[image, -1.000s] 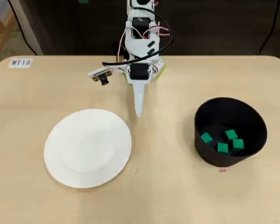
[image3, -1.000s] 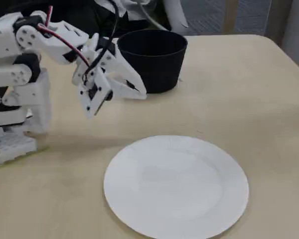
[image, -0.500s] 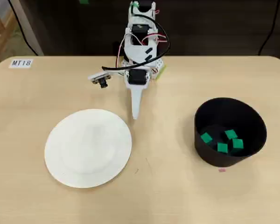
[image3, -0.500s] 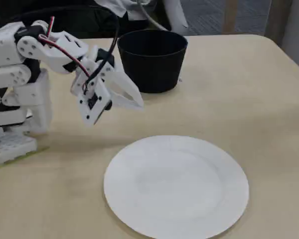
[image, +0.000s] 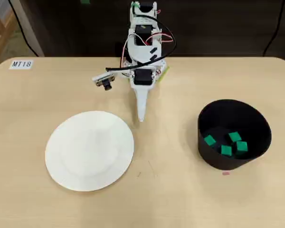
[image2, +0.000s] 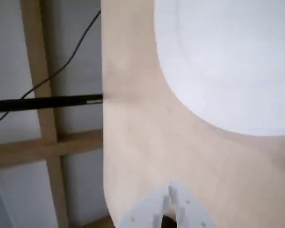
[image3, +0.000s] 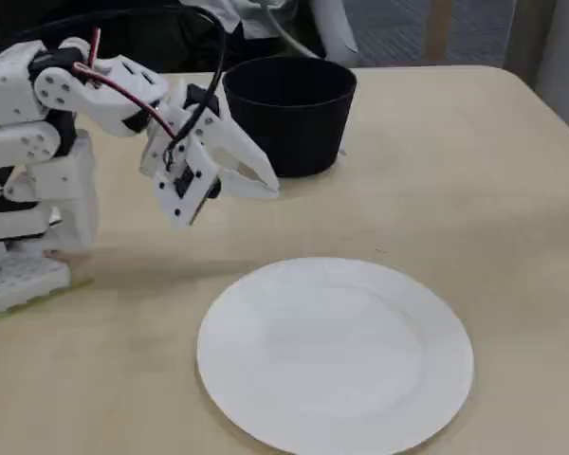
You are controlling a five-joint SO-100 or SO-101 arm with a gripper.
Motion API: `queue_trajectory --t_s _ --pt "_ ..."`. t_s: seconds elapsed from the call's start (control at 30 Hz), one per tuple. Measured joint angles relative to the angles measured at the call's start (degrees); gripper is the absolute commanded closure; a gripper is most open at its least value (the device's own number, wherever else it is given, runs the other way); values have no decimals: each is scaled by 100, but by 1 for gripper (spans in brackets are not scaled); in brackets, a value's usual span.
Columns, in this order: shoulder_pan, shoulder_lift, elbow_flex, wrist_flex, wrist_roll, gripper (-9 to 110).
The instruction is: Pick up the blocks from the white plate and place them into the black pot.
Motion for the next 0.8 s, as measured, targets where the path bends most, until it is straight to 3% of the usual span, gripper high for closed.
queue_trajectory --t_s 0.33,0.53,0.8 --pt "-202 0 0 0 -220 104" --pt "35 0 0 -35 492 104" --pt "0 0 0 -35 589 99"
